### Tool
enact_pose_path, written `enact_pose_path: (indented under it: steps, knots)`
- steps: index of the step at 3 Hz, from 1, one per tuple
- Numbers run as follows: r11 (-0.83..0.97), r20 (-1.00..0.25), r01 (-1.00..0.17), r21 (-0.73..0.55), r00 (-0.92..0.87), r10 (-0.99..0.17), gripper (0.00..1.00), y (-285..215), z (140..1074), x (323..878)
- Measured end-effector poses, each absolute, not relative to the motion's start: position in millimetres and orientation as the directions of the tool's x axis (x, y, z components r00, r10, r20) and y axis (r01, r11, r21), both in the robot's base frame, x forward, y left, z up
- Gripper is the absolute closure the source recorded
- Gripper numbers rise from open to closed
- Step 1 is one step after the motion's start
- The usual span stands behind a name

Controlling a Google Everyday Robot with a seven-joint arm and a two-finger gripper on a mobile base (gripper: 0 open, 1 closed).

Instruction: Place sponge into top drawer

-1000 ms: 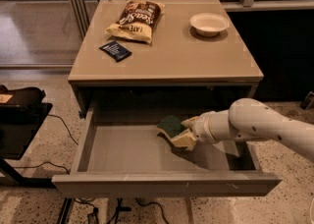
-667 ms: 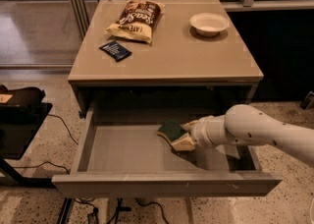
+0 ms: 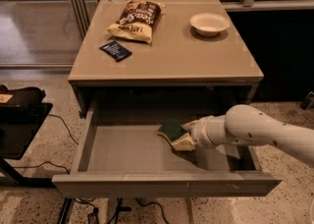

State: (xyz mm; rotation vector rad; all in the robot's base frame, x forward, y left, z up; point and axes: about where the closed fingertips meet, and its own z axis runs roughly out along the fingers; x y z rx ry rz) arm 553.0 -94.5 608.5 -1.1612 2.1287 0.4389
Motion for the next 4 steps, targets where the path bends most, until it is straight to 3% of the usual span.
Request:
enact_pose_path:
  steps: [2,3,4]
  knots:
    - [0.548,-0.691,-0.836,-0.022,-0.384,-0.613,0.12,-94.4,608.5,552.9]
    - [0.548,-0.691,-0.836,-0.022,-0.384,-0.613,0.00,-94.4,608.4,552.9]
    - [0.548,-0.691,-0.836,-0.022,-0.384,-0.613,0.00,-94.4,608.4,552.9]
